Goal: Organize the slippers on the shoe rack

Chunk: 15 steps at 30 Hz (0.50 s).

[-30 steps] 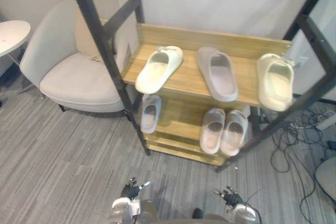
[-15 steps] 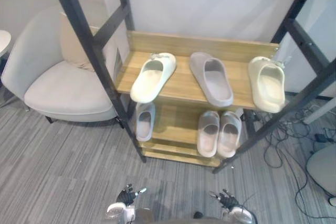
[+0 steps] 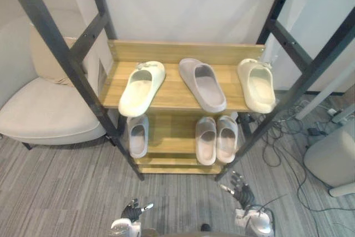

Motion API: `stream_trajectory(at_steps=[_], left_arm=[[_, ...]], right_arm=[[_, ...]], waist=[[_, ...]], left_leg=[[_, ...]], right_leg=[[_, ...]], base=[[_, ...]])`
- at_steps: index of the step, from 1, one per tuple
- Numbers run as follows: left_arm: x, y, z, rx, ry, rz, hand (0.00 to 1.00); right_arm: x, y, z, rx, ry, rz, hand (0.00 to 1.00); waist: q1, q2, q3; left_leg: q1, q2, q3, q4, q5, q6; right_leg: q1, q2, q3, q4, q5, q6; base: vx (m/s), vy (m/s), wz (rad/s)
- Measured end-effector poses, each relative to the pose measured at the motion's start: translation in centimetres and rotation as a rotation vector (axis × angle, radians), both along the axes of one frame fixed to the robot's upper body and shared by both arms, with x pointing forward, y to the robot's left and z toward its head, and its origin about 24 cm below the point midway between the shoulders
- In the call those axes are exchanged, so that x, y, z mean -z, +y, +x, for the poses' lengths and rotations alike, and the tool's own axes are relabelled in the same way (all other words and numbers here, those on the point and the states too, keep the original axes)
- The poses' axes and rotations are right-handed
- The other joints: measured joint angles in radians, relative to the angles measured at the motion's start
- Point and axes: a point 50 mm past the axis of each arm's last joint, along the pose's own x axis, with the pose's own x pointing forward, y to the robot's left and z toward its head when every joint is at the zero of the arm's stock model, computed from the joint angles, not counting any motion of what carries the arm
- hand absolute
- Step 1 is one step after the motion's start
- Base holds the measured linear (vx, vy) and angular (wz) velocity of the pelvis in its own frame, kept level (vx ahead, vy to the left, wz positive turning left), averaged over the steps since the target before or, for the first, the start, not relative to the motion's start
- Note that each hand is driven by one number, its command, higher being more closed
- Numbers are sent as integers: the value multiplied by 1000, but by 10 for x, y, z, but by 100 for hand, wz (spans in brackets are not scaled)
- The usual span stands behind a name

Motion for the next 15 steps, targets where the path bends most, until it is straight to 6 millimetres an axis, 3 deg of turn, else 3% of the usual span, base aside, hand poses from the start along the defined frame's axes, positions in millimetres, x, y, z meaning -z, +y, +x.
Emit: stream_trajectory(at_steps=[15], left_arm=[[0,-1,0,43,1,9,0]], right_arm=[[-133,12,42,9,-616,-235,0]], waist=[[-1,-1,-2]], left_leg=[[11,-15,-32,-47,28,7]], right_leg=[[-3,-5,1,-15,24,3]], base=[[-10,7,0]])
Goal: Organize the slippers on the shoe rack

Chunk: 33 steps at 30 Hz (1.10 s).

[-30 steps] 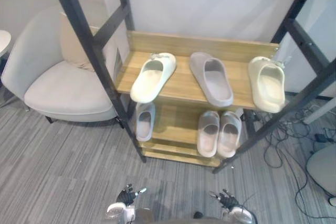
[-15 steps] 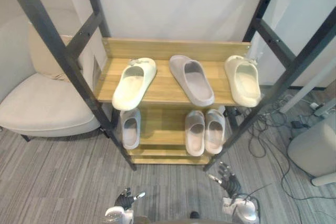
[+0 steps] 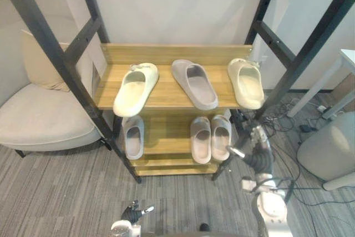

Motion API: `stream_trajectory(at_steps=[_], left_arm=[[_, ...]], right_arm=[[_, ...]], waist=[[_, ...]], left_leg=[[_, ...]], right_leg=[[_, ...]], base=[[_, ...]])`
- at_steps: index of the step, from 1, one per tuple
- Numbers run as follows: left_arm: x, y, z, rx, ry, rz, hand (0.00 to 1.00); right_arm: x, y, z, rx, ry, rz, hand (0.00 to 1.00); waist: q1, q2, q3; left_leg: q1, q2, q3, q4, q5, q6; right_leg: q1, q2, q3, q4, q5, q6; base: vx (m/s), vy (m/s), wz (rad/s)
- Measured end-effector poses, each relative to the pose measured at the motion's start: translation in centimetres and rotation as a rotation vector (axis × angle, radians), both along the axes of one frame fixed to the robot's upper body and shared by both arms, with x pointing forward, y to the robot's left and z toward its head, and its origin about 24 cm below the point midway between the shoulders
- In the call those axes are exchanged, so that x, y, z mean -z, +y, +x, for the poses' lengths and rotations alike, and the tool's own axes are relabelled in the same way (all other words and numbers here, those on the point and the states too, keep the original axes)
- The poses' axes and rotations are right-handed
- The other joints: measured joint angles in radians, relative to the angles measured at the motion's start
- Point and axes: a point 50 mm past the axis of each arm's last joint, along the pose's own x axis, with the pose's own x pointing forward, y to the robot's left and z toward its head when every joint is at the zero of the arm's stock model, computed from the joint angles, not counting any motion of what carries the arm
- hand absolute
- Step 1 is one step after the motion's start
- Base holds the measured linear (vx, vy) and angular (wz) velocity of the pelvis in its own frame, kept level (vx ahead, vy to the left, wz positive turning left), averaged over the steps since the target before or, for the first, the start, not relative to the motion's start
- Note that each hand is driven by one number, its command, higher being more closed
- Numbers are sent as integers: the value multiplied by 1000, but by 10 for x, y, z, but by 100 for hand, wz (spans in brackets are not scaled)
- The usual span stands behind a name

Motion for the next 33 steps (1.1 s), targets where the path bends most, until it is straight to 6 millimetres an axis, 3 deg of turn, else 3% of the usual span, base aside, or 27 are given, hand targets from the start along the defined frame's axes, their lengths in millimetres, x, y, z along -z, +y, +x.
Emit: stream_trajectory(at_steps=[4,12,18,25,33], left_arm=[[-1,-2,3,26,-14,5,0],[-3,-3,4,44,-26,9,0],[-4,-1,5,51,-40,15,0],[-6,1,9,50,-50,2,0],[-7,2,12,37,-64,-3,0]], right_arm=[[-29,-2,12,42,-149,-33,0],[-60,-20,27,147,-297,-54,0],[-88,-26,51,142,-384,-106,0],[-98,-40,98,142,-318,-150,0],[-89,-53,134,171,-166,-179,0]], waist=[[0,0,0],[0,-3,3],[2,-15,10],[15,-29,16],[32,-37,20]], left_leg=[[0,-2,-17,1,1,2],[-5,-16,-26,-1,3,7],[-32,-31,-38,-2,9,18],[-58,-35,-50,0,12,21],[-72,-37,-76,-1,15,25]], right_leg=[[8,-3,-18,3,-3,3],[1,-17,-25,21,-15,15],[-23,-30,-37,38,-20,17],[-41,-32,-47,39,-19,17],[-45,-32,-77,38,-15,12]], base=[[4,7,12],[2,14,4],[14,18,7],[8,2,4],[8,-4,6]])
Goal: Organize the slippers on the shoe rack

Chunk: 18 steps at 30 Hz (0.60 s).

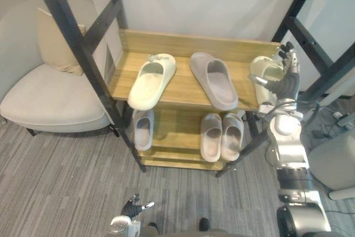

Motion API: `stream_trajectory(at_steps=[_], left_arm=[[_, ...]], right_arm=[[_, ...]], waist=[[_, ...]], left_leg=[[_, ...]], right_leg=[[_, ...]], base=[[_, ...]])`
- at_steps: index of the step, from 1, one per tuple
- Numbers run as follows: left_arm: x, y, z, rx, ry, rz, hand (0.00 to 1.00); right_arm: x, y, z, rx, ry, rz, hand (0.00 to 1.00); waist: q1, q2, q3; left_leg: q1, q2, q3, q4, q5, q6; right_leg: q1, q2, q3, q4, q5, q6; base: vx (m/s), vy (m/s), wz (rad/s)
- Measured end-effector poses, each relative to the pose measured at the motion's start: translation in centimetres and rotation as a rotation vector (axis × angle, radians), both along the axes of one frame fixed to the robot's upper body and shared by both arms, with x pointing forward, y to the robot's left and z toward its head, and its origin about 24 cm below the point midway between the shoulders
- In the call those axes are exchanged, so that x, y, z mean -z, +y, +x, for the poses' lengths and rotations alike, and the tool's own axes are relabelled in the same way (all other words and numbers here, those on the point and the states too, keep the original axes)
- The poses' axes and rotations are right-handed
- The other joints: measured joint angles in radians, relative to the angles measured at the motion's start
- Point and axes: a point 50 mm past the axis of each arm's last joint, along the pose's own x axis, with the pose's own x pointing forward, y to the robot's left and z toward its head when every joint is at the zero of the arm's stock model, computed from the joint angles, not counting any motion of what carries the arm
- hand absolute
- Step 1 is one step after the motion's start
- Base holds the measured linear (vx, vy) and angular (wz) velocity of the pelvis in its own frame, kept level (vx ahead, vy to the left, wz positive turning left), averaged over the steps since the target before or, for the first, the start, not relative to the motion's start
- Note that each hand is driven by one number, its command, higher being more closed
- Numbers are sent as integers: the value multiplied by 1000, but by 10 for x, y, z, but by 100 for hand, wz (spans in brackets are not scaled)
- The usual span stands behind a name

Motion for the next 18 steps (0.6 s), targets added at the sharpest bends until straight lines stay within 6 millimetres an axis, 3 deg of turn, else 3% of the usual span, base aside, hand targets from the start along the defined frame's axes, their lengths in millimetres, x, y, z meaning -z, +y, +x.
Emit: stream_trajectory(at_steps=[6,11,18], left_arm=[[-2,1,5,-26,-26,-7,0],[-3,3,6,-51,-34,-14,0],[-7,5,13,-63,-66,-17,0]], right_arm=[[2,3,24,-16,91,-15,0],[2,12,37,-51,139,-37,0],[-16,26,54,-87,154,-96,0]], waist=[[25,-6,10],[27,-10,23],[42,-23,57]], left_leg=[[-18,-2,-7,-1,11,12],[-18,-10,-22,-28,36,21],[-18,-15,-27,-93,89,17]], right_leg=[[-15,-1,-22,-3,32,-11],[-20,-4,-58,-5,60,-23],[-47,-6,-72,-5,68,-29]], base=[[-14,10,4],[-36,23,9],[-46,-10,2]])
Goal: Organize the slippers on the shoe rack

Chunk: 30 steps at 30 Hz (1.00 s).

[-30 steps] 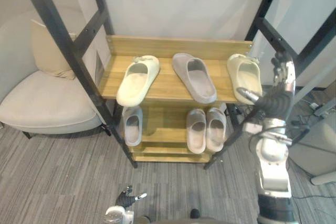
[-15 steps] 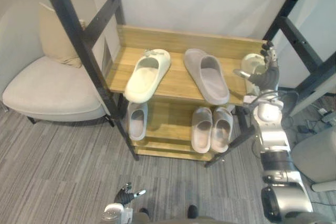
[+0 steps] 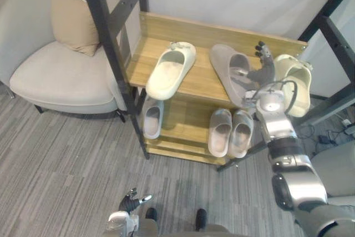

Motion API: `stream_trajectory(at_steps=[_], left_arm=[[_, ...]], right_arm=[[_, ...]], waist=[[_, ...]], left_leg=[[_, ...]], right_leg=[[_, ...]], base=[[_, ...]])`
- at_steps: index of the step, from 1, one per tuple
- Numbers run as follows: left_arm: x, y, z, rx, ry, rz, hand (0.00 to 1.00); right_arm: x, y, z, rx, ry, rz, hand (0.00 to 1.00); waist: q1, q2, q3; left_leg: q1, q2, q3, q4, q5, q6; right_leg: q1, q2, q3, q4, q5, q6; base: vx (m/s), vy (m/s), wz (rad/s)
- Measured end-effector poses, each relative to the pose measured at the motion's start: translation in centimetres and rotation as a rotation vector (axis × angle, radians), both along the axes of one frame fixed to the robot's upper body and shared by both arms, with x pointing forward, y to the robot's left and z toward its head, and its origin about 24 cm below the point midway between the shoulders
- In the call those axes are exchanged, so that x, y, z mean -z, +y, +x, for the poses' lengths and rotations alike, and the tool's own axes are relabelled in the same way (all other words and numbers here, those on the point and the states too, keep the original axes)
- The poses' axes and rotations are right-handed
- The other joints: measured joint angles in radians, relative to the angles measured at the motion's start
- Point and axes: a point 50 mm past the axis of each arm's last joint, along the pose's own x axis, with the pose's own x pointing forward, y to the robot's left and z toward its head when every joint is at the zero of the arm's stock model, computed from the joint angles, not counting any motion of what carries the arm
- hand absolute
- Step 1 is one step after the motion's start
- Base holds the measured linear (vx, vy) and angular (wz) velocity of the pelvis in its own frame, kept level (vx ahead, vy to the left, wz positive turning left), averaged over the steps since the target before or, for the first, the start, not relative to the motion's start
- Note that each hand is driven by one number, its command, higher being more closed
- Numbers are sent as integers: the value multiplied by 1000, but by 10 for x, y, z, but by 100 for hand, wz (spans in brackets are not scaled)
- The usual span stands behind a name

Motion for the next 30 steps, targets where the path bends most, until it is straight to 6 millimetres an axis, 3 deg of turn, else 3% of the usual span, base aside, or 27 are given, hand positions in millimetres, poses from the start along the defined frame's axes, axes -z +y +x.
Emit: stream_trajectory(at_steps=[9,10,16,23,30], left_arm=[[-3,4,7,-30,-23,-10,0],[-3,4,8,-29,-25,-9,0],[-4,4,9,-37,-29,-12,0],[-5,9,11,-62,-39,-15,0],[-5,9,11,-63,-39,-14,0]], right_arm=[[-20,6,19,-11,42,-15,0],[-22,7,20,-18,45,-18,100],[-30,14,24,-53,47,-8,100],[-41,23,26,-119,18,60,100],[-43,26,25,-150,-1,112,100]], waist=[[14,-15,38],[18,-18,39],[25,-21,41],[35,-42,52],[34,-43,52]], left_leg=[[6,3,-4,-74,51,-20],[6,4,-4,-81,57,-21],[8,6,-2,-95,67,-24],[15,10,4,-102,72,-19],[19,11,7,-102,72,-19]], right_leg=[[-27,5,-2,-2,-1,-1],[-31,6,-2,-2,-2,-1],[-37,9,1,-1,-6,-4],[-37,13,5,-2,-7,-4],[-36,14,6,-2,-6,-4]], base=[[-38,-26,-1],[-30,-32,-5],[-3,-4,-1],[9,-1,-2],[4,2,-1]])
